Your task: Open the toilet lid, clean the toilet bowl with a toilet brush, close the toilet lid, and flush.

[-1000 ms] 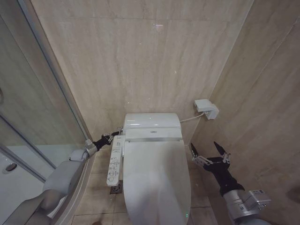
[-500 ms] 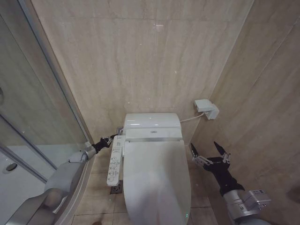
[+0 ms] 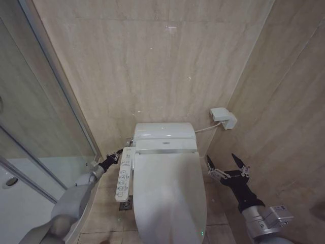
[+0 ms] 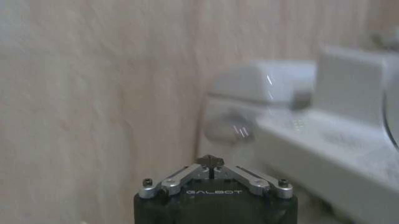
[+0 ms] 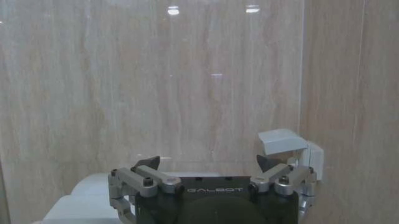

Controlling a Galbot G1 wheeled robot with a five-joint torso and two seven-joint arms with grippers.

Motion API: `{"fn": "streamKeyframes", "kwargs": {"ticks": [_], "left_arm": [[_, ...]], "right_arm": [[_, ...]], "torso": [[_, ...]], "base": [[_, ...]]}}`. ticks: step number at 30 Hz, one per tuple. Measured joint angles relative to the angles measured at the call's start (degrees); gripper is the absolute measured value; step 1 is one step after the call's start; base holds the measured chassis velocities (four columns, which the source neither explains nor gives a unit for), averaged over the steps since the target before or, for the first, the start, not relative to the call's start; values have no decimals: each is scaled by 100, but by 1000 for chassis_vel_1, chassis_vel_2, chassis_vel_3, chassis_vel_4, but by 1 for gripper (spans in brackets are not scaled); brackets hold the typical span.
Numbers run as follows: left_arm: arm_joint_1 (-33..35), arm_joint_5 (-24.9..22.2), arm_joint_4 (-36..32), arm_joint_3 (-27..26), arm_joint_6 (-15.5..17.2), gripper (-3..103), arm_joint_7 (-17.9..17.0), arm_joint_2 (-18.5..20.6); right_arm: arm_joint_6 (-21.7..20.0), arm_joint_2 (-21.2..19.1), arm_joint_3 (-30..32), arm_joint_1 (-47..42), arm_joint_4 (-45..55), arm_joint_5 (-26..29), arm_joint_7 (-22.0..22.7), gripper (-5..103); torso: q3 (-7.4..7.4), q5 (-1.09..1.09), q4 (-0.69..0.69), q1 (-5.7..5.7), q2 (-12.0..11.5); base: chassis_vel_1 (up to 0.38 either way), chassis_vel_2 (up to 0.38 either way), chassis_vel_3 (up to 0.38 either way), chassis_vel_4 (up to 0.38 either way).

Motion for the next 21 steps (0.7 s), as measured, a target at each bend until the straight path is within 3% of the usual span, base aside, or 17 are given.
{"fn": "streamKeyframes", "kwargs": {"ticks": [2, 3, 5, 6, 8, 10, 11, 13, 14, 19, 21], "left_arm": [[363, 120, -667, -257, 73, 0, -698, 64], [363, 120, -667, -257, 73, 0, -698, 64], [861, 337, -1560, -595, 357, 0, -1817, 143], [861, 337, -1560, -595, 357, 0, -1817, 143], [1412, 309, -2573, -814, 868, 0, -3073, 242], [1775, 245, -3182, -958, 1088, 0, -3756, 272], [1775, 245, -3182, -958, 1088, 0, -3756, 272], [2335, 190, -4095, -1174, 1424, 0, -4283, 324], [2626, 172, -4555, -1283, 1553, 0, -4362, 361], [3265, 156, -5448, -1508, 1765, 0, -4449, 382], [3844, 152, -6181, -1753, 1889, 0, -4544, 315]], "right_arm": [[0, 0, 0, 0, 0, 0, 0, 100], [0, 0, 0, 0, 0, 0, 0, 100], [0, 0, 0, 0, 0, 0, 0, 100], [0, 0, 0, 0, 0, 0, 0, 100], [0, 0, 0, 0, 0, 0, 1, 100], [0, 1, 0, 0, 0, 0, 1, 100], [0, 1, 0, 0, 0, 0, 1, 100], [0, 0, 0, 0, 0, 0, 1, 100], [0, 1, 0, 0, 0, 0, 0, 100], [0, 0, 0, 0, 0, 0, 0, 100], [0, 0, 0, 0, 0, 0, 0, 100]], "torso": [[0, 3, 0, 0, 0], [0, 3, 0, 0, 0], [0, 1, 0, 0, 0], [0, 1, 0, 0, 0], [0, 2, 4, 0, 0], [-1, 3, 2, -1, 0], [-1, 3, 2, -1, 0], [-1, -1, 0, -1, 0], [-1, 4, -1, -1, 0], [-1, 0, 2, -1, 0], [-1, 3, 2, -1, 1]], "base": [[0, 0, 0, 0], [0, 0, 0, 0], [0, 0, 0, 0], [0, 0, 0, 0], [0, 0, 0, 0], [0, 0, 0, 0], [0, 0, 0, 0], [0, 0, 0, 0], [0, 0, 0, 0], [0, 0, 0, 0], [0, 0, 0, 0]]}}
